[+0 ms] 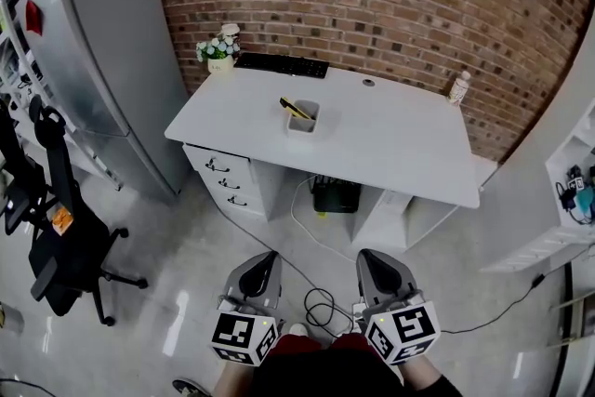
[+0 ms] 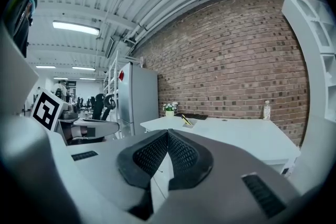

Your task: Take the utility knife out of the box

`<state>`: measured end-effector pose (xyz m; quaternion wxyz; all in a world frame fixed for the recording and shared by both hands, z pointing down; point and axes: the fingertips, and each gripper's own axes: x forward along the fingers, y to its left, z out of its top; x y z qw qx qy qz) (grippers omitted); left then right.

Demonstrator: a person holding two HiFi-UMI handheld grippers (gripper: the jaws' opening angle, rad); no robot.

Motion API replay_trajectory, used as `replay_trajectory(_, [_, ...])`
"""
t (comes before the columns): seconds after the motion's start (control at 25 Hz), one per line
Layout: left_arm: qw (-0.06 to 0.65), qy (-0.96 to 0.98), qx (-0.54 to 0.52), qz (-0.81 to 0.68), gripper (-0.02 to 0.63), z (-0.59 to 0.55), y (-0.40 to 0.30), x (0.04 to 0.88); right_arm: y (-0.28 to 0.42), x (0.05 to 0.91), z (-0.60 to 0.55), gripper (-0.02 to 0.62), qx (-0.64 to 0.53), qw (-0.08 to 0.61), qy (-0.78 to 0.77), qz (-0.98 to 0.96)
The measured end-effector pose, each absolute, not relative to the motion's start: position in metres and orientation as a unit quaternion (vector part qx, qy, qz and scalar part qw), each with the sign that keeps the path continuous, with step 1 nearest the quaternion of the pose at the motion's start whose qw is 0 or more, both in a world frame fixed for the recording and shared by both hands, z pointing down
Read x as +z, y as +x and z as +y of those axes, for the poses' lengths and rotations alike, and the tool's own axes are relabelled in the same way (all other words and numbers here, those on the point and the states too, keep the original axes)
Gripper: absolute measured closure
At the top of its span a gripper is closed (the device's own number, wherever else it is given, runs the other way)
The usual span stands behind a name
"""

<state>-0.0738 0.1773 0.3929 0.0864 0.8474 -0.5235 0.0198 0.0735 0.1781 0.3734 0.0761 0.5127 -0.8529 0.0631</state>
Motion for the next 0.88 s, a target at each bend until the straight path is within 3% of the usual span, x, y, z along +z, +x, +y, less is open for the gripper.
replay_trajectory(0.88, [0.098,0.847,0.021,-0.521,0.601,0.149,-0.088,0.397,0.070,0.378,0.155,0.588,0.076,0.091,0.529,-0.840])
